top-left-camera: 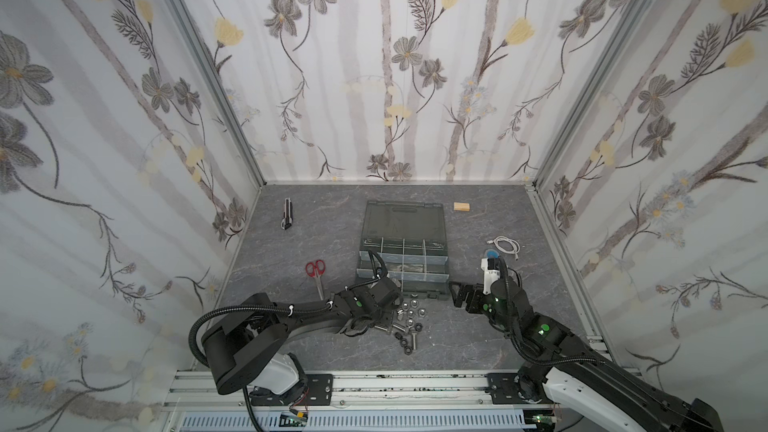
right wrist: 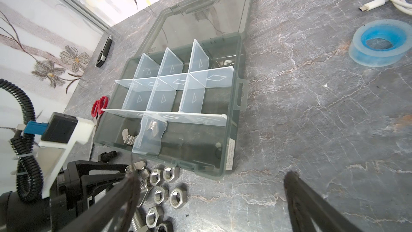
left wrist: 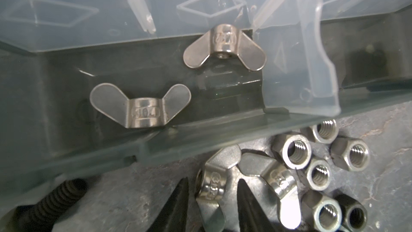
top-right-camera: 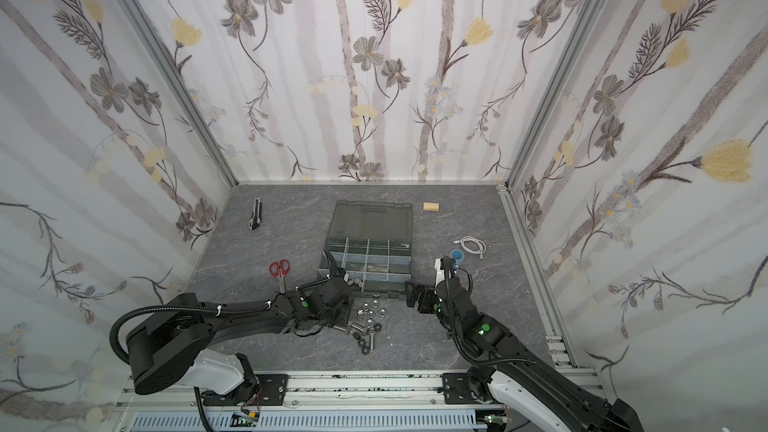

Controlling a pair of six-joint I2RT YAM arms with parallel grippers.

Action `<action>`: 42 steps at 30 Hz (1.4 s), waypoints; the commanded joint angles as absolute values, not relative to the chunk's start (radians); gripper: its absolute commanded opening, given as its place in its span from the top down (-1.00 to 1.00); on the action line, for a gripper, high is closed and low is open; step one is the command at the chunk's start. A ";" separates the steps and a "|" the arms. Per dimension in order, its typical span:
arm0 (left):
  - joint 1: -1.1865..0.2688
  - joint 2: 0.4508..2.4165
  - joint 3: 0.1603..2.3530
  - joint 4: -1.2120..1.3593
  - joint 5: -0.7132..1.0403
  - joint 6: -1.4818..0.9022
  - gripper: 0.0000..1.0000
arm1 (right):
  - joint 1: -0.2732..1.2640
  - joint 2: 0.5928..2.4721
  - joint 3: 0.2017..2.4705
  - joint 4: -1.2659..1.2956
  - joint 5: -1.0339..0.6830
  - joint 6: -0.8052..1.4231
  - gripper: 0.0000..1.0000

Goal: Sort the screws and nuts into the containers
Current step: 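Lower the left gripper to the pile and grasp a third wing nut, then lift the wing nut into the compartment and release it with the left gripper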

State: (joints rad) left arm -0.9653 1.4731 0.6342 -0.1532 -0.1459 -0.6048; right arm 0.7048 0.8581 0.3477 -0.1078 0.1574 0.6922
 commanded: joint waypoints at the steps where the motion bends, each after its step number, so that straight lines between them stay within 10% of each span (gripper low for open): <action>1: -0.967 1.492 0.646 -0.141 -0.153 -0.591 0.27 | 0.705 0.853 0.344 -0.109 0.179 0.707 -0.99; 12: -0.970 1.497 0.638 -0.143 -0.161 -0.581 0.68 | 0.705 0.850 0.344 -0.110 0.183 0.709 -0.99; 42: -0.873 1.382 0.794 -0.144 -0.141 -0.502 0.68 | 0.704 0.844 0.364 -0.131 0.189 0.706 -0.99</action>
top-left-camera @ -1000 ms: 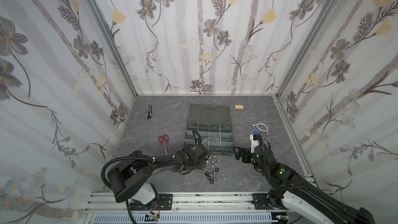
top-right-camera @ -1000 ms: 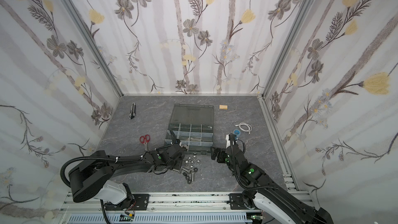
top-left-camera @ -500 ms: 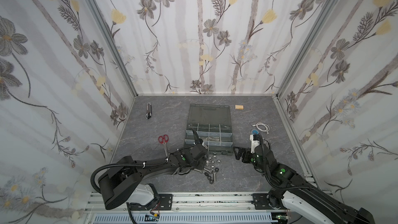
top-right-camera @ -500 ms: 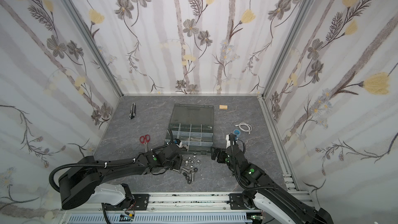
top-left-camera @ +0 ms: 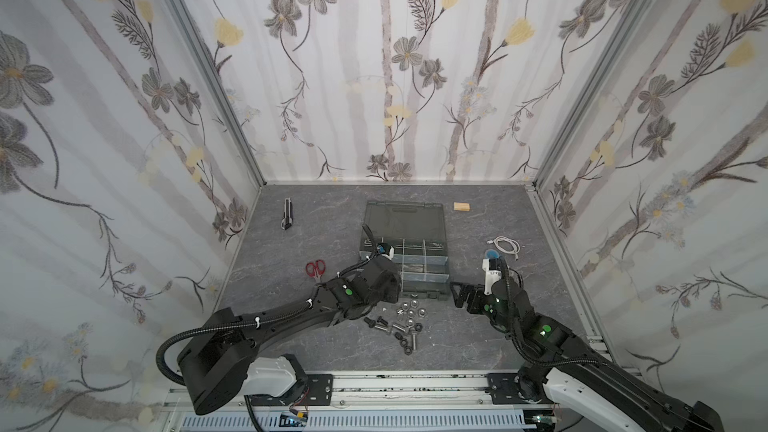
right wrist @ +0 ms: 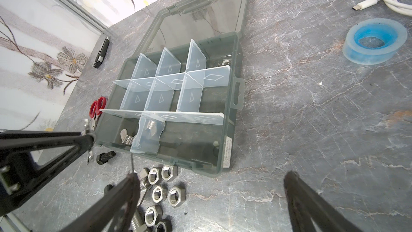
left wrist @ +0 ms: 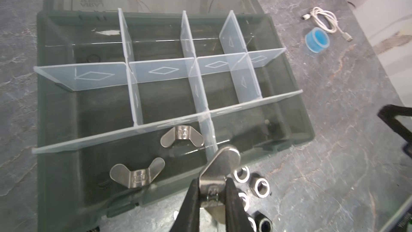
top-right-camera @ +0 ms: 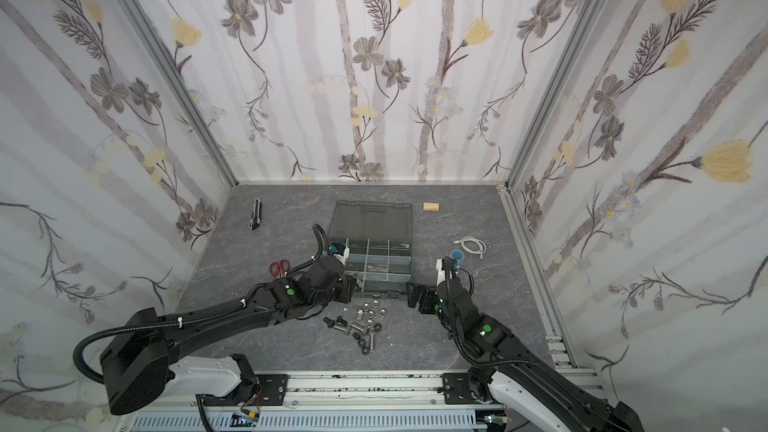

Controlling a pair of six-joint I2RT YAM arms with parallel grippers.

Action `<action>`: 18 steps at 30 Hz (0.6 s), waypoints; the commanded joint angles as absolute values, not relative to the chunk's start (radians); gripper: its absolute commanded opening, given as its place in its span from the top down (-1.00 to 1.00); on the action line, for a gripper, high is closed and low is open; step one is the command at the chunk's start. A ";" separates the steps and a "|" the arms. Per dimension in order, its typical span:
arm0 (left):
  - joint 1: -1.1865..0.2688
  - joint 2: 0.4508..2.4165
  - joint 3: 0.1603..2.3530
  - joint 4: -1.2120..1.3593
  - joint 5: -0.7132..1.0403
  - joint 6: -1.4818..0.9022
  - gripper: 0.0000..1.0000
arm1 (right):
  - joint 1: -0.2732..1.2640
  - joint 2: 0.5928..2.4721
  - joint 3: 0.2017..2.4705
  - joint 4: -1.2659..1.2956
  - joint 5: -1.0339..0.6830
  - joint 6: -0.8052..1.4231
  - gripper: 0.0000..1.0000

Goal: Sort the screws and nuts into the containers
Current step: 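Lift the wing nut into the compartment and release it with the left gripper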

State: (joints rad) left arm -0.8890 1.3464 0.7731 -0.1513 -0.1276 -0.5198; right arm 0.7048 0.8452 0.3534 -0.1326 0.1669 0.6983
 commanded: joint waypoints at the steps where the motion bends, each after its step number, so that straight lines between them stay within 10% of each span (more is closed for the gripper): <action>1: -0.868 1.400 0.801 -0.144 -0.141 -0.499 0.68 | 0.704 0.842 0.366 -0.134 0.190 0.707 -0.99; 18: -0.834 1.455 0.802 -0.135 -0.150 -0.515 0.17 | 0.704 0.830 0.369 -0.150 0.195 0.706 -0.99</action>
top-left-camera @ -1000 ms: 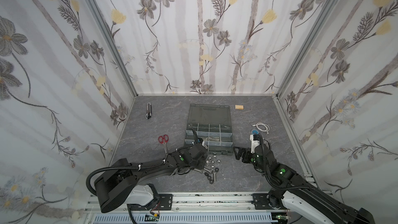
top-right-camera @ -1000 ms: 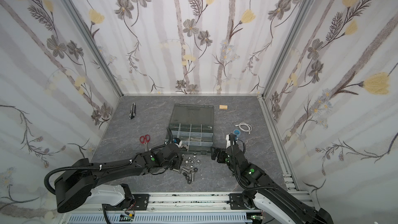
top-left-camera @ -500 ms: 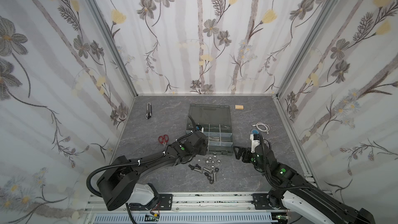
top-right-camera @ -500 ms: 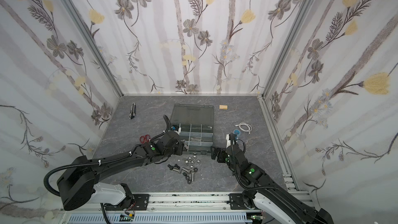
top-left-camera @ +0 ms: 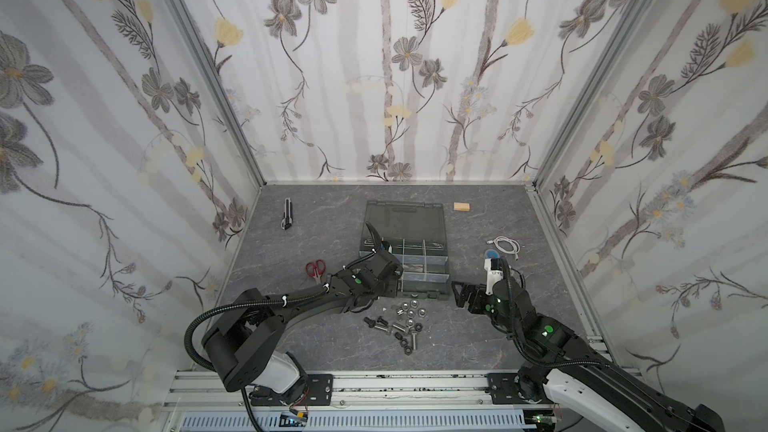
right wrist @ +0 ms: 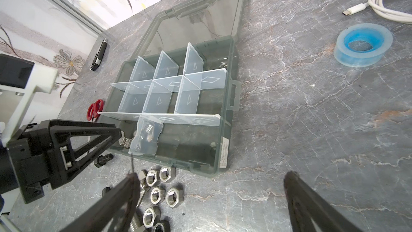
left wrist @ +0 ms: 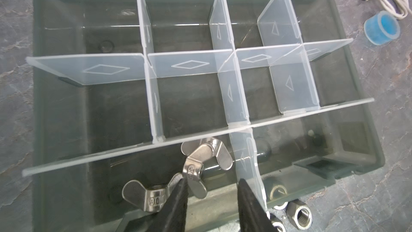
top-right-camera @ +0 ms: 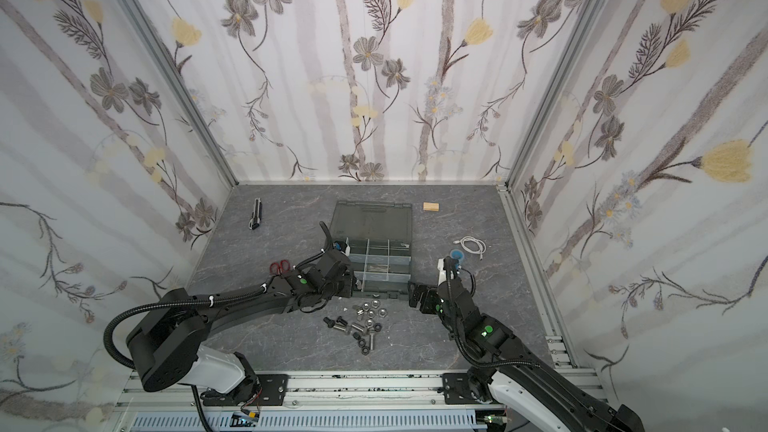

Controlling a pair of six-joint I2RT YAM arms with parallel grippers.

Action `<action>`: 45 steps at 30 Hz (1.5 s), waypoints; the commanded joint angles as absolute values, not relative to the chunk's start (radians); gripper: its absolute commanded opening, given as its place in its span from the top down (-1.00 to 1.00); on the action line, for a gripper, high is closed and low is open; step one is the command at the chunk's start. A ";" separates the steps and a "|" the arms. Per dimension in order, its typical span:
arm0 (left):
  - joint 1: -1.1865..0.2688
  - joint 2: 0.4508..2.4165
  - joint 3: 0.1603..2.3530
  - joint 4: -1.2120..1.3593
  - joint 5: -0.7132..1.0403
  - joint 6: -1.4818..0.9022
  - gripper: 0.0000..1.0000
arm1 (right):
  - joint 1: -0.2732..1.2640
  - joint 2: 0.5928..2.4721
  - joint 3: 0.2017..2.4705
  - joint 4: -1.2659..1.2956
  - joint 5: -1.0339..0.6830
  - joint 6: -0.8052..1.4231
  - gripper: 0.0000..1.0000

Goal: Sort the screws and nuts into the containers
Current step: 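Lift the wing nut into the compartment and release it with the left gripper, then lower the left gripper to the pile and grasp a fourth wing nut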

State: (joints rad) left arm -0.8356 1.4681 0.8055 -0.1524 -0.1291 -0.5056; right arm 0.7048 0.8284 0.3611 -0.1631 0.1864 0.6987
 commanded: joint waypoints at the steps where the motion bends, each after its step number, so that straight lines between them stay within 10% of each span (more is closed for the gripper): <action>1: -0.833 1.451 0.799 -0.135 -0.153 -0.518 0.16 | 0.704 0.828 0.370 -0.152 0.196 0.707 -0.99; 45: -1.018 1.448 0.694 -0.133 -0.140 -0.755 0.11 | 0.705 0.842 0.357 -0.117 0.179 0.696 -0.99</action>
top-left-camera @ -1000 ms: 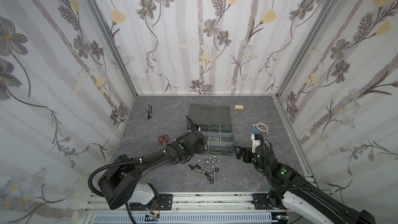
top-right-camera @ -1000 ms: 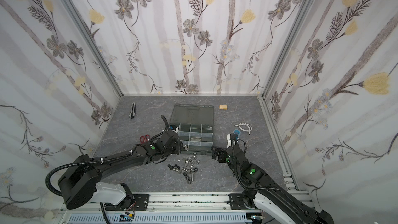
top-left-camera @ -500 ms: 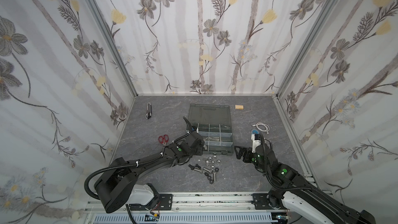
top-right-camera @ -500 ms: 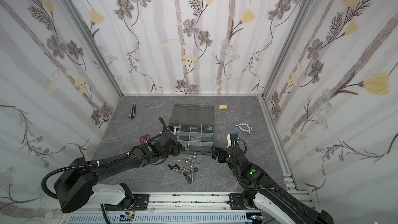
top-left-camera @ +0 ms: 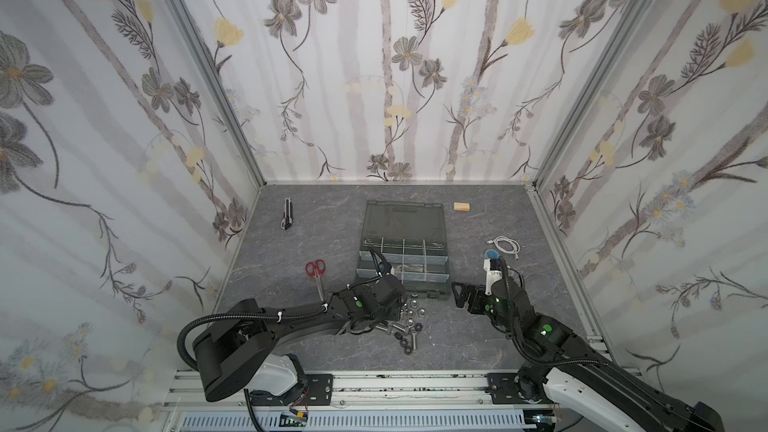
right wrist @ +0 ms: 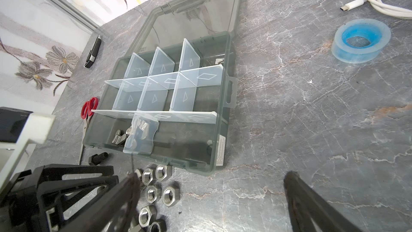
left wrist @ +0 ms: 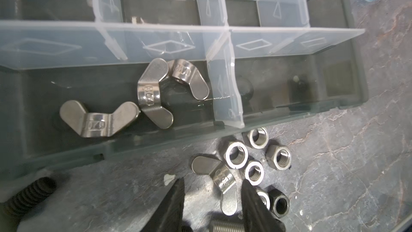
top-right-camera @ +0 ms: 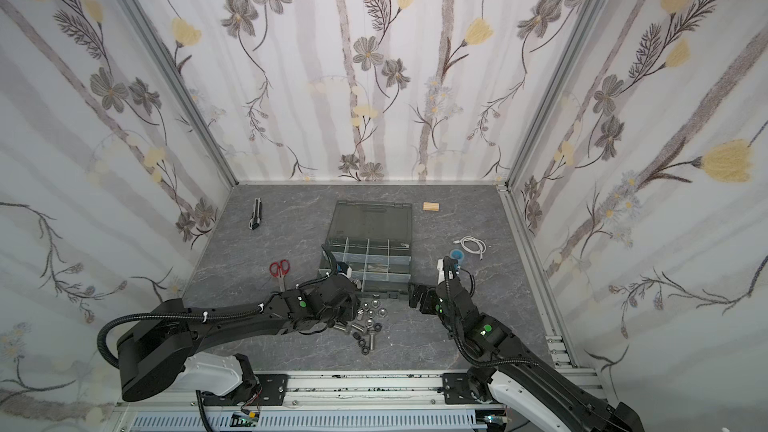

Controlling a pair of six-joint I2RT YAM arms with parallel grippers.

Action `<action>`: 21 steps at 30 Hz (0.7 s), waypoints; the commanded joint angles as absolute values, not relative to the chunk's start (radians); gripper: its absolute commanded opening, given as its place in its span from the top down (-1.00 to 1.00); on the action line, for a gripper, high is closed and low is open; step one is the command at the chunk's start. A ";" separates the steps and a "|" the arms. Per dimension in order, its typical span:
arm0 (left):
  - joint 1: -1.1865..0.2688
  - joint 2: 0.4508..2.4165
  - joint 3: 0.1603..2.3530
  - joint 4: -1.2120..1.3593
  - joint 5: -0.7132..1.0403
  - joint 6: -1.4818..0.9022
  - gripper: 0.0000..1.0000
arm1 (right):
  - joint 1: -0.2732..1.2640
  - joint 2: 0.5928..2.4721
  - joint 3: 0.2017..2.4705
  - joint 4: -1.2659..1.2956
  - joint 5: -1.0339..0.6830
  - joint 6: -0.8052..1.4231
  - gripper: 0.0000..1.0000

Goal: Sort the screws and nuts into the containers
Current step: 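Lower the left gripper to the pile and grasp a fourth wing nut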

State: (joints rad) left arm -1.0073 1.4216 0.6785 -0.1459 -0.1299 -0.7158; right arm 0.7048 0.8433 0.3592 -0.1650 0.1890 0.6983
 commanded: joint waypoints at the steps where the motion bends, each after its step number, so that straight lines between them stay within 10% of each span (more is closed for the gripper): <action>1: -1.024 1.462 0.704 -0.133 -0.137 -0.755 0.11 | 0.704 0.842 0.356 -0.118 0.178 0.696 -0.99; 21: -1.057 1.560 0.696 -0.158 -0.194 -0.836 0.28 | 0.703 0.808 0.329 -0.127 0.189 0.697 -0.99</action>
